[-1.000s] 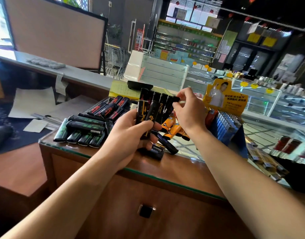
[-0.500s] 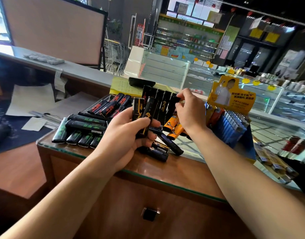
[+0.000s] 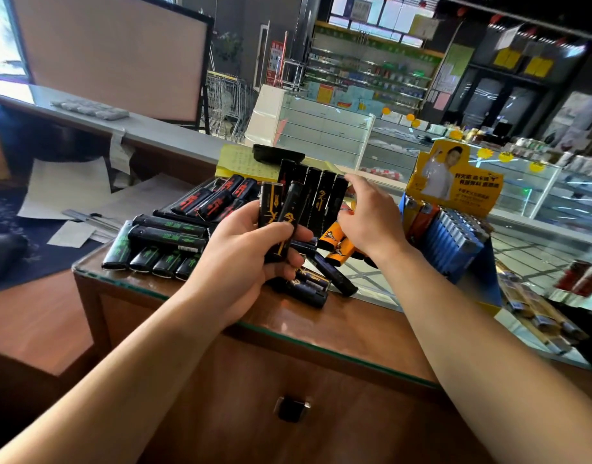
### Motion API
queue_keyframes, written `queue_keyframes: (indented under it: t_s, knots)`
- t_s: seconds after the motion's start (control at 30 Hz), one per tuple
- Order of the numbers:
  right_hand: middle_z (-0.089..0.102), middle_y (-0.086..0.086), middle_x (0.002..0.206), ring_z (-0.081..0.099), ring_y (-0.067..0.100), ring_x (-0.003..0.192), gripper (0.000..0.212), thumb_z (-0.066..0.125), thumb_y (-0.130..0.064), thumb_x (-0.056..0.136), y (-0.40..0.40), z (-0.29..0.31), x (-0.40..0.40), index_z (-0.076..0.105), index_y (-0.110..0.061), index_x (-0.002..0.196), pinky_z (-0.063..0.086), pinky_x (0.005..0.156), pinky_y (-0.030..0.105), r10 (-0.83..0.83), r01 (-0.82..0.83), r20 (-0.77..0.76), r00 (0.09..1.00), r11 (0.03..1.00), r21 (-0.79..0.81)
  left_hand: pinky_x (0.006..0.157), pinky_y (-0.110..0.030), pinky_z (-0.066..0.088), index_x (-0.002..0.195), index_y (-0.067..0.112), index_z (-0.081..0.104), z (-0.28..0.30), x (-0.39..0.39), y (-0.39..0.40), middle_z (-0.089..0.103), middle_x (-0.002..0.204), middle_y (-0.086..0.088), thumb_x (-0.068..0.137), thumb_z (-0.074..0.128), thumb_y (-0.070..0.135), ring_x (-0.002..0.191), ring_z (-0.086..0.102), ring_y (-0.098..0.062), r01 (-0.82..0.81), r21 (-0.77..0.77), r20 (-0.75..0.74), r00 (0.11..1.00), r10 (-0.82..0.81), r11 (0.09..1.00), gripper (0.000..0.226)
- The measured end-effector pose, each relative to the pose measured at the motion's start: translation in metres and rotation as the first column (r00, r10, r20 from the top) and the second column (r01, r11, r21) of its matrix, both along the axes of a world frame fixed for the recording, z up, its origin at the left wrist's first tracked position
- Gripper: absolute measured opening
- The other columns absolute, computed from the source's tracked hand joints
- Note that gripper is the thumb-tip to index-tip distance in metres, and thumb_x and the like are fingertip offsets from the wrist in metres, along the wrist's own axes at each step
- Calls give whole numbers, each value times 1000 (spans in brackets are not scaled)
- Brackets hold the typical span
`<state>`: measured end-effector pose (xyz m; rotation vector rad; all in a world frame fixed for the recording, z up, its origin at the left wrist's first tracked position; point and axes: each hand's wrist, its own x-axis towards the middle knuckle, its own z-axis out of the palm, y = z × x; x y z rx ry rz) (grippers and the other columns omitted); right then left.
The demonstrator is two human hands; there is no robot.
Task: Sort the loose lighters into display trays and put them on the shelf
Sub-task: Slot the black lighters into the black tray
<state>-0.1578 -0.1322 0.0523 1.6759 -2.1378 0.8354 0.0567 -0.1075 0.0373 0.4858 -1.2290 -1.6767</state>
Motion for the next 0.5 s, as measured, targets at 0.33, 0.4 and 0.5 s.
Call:
queue_keyframes:
  t_s: [0.33, 0.4, 0.5]
  knots:
    - [48, 10, 145, 45, 32, 129, 71, 62, -22, 88, 4, 5, 2, 31, -18, 152, 41, 103, 40, 22, -28, 75, 997, 996, 83, 46, -25, 48, 101, 3, 59, -1, 0, 1, 71, 84, -15, 96, 52, -1, 53, 57, -19, 2, -18, 15, 1000, -2, 1000, 9]
    - [58, 8, 128, 54, 28, 115, 59, 62, -21, 88, 7, 10, 5, 45, -16, 144, 46, 96, 38, 75, -71, 65, 995, 995, -70, 46, -24, 49, 102, 2, 59, -1, 0, 2, 72, 84, -15, 96, 53, 1, 54, 58, -18, -3, -26, 12, 1000, 3, 1000, 9]
    - [68, -4, 94, 62, 16, 78, 26, 56, -24, 91, 20, 24, 23, 68, -22, 114, 54, 72, 34, 340, -270, 202, 918, 913, -307, 46, -22, 49, 102, 1, 59, -1, -1, 3, 72, 84, -14, 96, 53, 2, 54, 59, -17, -22, -31, 7, 1000, 22, 999, 8]
